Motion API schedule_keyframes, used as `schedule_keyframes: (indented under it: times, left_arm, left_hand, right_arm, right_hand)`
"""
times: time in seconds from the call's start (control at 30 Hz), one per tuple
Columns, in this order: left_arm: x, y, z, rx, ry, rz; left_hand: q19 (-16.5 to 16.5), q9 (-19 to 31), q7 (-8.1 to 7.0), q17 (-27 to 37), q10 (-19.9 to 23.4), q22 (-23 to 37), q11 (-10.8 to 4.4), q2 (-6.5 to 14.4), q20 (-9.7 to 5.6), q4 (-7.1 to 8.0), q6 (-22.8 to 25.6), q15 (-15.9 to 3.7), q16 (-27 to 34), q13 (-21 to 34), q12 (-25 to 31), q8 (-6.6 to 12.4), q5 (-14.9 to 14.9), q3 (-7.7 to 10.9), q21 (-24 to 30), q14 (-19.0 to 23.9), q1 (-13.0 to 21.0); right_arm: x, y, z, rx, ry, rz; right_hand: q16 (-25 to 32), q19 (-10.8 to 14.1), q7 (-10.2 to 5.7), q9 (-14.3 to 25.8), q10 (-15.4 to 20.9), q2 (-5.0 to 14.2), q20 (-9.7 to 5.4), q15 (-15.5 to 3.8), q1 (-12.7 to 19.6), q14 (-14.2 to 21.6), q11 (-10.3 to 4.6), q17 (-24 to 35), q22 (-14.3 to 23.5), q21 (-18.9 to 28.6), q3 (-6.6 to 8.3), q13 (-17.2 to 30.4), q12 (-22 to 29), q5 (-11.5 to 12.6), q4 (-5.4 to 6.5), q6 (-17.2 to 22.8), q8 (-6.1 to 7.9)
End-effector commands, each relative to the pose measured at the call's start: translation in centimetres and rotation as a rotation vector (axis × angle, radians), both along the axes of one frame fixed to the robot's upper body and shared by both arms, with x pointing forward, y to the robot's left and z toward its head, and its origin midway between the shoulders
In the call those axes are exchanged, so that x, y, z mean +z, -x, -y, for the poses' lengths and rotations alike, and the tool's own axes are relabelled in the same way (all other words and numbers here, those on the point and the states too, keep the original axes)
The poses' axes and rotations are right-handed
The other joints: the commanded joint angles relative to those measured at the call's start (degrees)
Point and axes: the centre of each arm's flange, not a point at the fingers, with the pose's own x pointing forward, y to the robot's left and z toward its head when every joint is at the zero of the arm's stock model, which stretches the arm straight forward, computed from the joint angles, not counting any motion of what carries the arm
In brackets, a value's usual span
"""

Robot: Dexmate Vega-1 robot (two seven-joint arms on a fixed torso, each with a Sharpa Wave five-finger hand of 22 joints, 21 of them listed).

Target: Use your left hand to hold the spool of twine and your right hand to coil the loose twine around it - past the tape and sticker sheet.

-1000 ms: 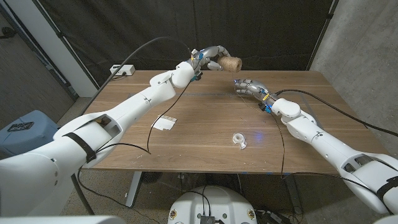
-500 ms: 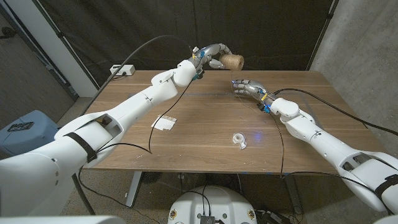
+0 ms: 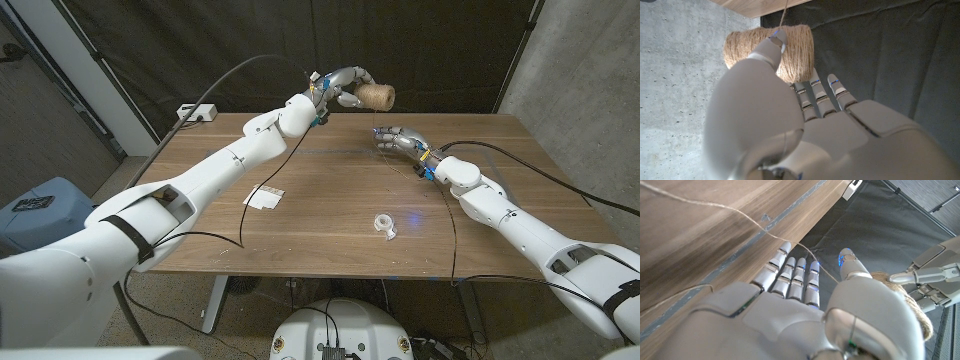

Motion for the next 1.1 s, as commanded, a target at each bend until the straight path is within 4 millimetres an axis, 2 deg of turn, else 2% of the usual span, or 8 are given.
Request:
schedule_keyframes:
  times: [0.03, 0.8, 1.1]
  left_arm:
    - [0.1, 0.5, -0.1, -0.009, 0.01, -0.001]
    - [0.2, 0.4, -0.2, -0.014, 0.024, -0.014]
    - [0.2, 0.2, 0.2, -0.009, 0.034, -0.019]
  left_hand:
    - [-0.01, 4.74, 0.9, 0.22, 1.74, 0.17, 1.24, 2.15, 0.17, 0.77, 0.59, 0.32, 0.55, 12.22, 0.16, 7.61, 0.41, 1.05, 0.6, 0.4, -1.37]
    - [-0.05, 4.7, 1.02, 0.45, 1.97, 0.22, 1.23, 2.2, 0.16, 0.74, 0.57, 0.32, 0.72, 12.33, 0.06, 7.79, 0.75, 0.99, 0.71, 0.44, -1.35]
    - [-0.02, 4.67, 1.01, 0.45, 2.07, 0.24, 1.32, 2.13, 0.21, 0.74, 0.71, 0.35, 0.72, 12.38, 0.04, 7.89, 0.86, 0.97, 0.77, 0.53, -1.39]
  right_arm:
    - [0.5, -0.3, 0.2, -0.014, -0.006, 0.017]
    - [1.5, -1.6, 0.2, 0.006, 0.028, 0.014]
    - [1.2, -1.6, -0.5, 0.014, 0.022, 0.017]
  right_hand:
    - [0.18, 0.14, 0.0, 0.1, 0.14, -0.17, -2.86, -3.87, 0.49, 0.43, -0.22, 0.36, 0.26, -0.06, -0.03, 0.34, -0.07, -0.39, 0.5, 0.37, 0.06]
    - [-0.12, -0.79, -0.06, 0.17, -0.61, -0.27, -2.5, -3.46, 0.31, -0.38, -0.11, 0.55, 0.29, -0.46, -1.17, 0.5, -0.5, -0.49, 1.03, -0.26, -0.37]
    - [0.51, 0.4, -0.76, 0.22, 1.09, -0.23, -2.81, -4.4, 0.65, 1.25, -1.0, 0.61, 0.31, -0.01, -1.8, 0.61, 0.05, -0.38, 1.04, 1.19, 0.1]
